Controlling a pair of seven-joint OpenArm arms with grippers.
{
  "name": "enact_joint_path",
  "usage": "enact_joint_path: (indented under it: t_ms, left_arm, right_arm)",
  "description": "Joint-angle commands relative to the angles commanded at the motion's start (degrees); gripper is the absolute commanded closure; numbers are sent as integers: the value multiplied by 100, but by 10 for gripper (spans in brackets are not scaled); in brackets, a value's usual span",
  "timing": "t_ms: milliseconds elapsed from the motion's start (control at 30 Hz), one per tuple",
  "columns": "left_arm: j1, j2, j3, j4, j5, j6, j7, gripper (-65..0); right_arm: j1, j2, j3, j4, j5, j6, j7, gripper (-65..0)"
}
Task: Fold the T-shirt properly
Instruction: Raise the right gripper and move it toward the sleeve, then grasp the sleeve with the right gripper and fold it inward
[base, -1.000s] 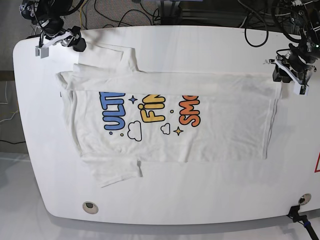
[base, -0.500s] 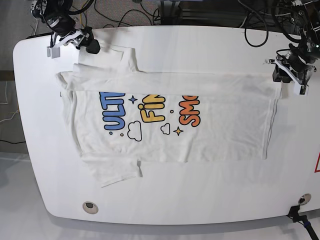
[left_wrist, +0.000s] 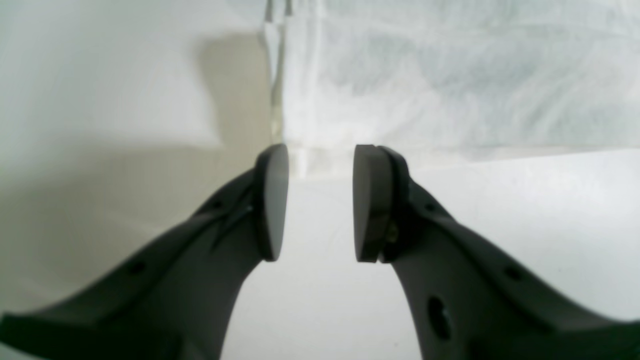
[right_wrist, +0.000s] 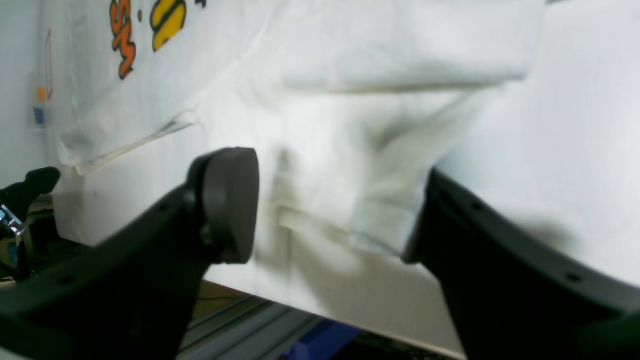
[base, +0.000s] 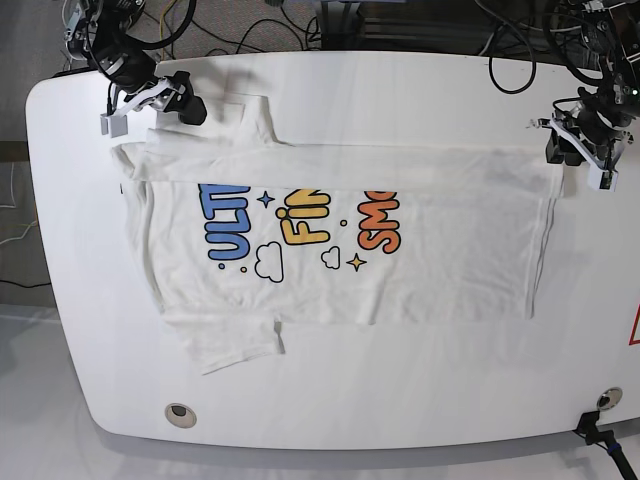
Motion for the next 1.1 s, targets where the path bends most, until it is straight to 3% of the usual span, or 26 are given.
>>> enact_joint_path:
  t_ms: [200, 233, 433, 567, 700, 833, 1100]
  left_arm:
    - [0, 0, 0, 0, 0, 0, 0, -197]
    - [0, 0, 0, 0, 0, 0, 0, -197]
    - [-9, 0, 0, 0, 0, 0, 0, -197]
    - [-9, 0, 0, 0, 0, 0, 0, -197]
    - [-9, 0, 0, 0, 0, 0, 0, -197]
    - [-9, 0, 9, 9, 0, 0, 0, -197]
    - [-9, 0, 18, 9, 0, 0, 0, -197]
  right_arm:
    - [0, -9, -18, 0, 0, 0, 0, -20]
    - [0, -9, -18, 0, 0, 0, 0, 0]
    - [53, 0, -18, 114, 0, 0, 0, 0]
    - [35, -35, -9, 818, 26, -9, -53, 0]
    - [220, -35, 0, 1116, 70, -290, -369, 0]
    - [475, -18, -18, 1125, 510, -475, -378, 0]
    - [1662, -9, -334, 624, 536, -492, -378, 0]
